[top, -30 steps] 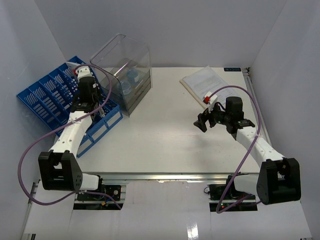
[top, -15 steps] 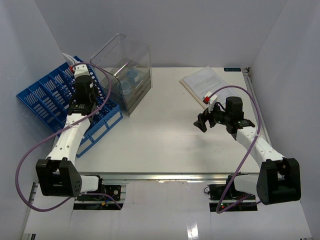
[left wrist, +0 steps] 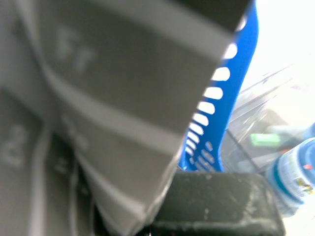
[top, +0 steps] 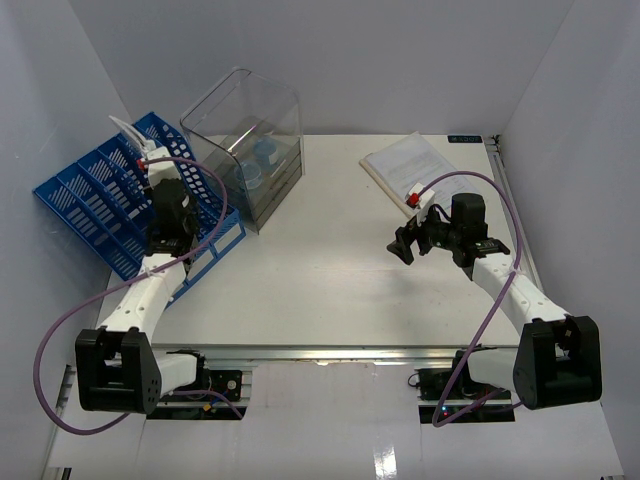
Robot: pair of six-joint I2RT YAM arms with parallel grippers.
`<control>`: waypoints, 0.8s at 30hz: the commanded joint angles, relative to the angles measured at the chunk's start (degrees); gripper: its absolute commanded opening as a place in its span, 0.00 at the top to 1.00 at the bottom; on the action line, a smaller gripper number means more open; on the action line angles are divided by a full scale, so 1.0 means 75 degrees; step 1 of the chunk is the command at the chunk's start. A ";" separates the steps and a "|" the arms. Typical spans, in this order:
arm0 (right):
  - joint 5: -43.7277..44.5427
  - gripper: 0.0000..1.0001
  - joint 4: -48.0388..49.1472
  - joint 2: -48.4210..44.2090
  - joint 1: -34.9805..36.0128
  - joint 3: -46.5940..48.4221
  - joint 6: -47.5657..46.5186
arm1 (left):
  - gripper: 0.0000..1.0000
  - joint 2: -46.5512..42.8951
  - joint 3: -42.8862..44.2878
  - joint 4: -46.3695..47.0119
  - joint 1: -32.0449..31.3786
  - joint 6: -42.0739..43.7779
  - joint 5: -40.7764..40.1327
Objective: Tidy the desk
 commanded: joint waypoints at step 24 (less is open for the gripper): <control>0.1554 0.09 -0.0076 0.0790 -0.0038 0.0681 -0.1179 | 0.02 -0.1242 0.1809 -0.3038 -0.0024 -0.1353 0.4666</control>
